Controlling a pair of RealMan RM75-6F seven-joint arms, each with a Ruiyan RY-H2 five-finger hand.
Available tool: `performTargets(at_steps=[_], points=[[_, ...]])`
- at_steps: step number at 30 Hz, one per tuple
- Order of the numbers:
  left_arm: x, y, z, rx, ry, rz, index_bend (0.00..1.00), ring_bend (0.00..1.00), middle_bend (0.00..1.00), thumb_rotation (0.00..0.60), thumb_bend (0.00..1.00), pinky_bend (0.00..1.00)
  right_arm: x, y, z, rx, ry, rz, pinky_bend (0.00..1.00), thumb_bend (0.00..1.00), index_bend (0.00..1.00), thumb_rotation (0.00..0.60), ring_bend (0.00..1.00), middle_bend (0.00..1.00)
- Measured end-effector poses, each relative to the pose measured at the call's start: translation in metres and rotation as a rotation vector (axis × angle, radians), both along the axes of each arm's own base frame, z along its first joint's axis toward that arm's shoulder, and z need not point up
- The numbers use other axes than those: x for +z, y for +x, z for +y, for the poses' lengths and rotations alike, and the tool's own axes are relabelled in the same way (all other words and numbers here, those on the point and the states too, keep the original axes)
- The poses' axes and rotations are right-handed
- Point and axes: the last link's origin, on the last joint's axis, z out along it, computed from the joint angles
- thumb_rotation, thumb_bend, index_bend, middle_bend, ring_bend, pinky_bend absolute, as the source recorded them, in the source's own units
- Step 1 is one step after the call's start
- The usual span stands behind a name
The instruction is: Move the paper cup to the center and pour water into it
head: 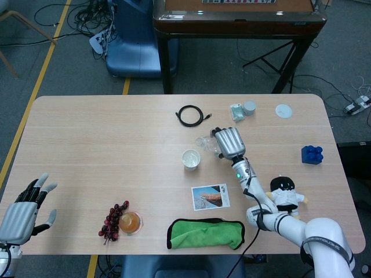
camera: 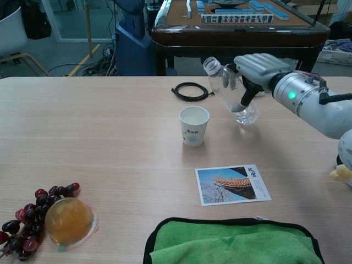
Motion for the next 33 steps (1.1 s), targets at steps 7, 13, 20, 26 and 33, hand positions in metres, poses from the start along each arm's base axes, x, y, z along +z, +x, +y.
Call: performTargets(at_steps=[7, 13, 20, 26, 33], points=[[-0.004, 0.0, -0.001, 0.0, -0.015, 0.013, 0.19, 0.0, 0.0, 0.6, 0.38, 0.18, 0.007, -0.009, 0.009, -0.02, 0.027, -0.234, 0.58, 0.14, 0.65, 0.6, 0.56, 0.62], [-0.01, 0.001, -0.001, -0.006, -0.029, 0.023, 0.19, 0.0, 0.0, 0.6, 0.38, 0.18, 0.009, -0.021, 0.018, -0.073, 0.068, -0.402, 0.58, 0.14, 0.65, 0.6, 0.53, 0.58], [-0.007, 0.0, -0.001, -0.003, -0.016, 0.016, 0.19, 0.0, 0.0, 0.6, 0.38, 0.18, 0.01, -0.041, 0.02, -0.135, 0.084, -0.488, 0.58, 0.17, 0.65, 0.6, 0.51, 0.56], [-0.006, 0.0, 0.0, -0.001, -0.015, 0.014, 0.19, 0.0, 0.0, 0.6, 0.38, 0.18, 0.005, -0.05, 0.023, -0.146, 0.103, -0.509, 0.58, 0.14, 0.63, 0.6, 0.46, 0.51], [-0.007, 0.0, -0.001, -0.003, -0.017, 0.016, 0.19, 0.0, 0.0, 0.6, 0.38, 0.18, 0.002, -0.056, 0.027, -0.164, 0.162, -0.561, 0.5, 0.0, 0.47, 0.6, 0.34, 0.36]])
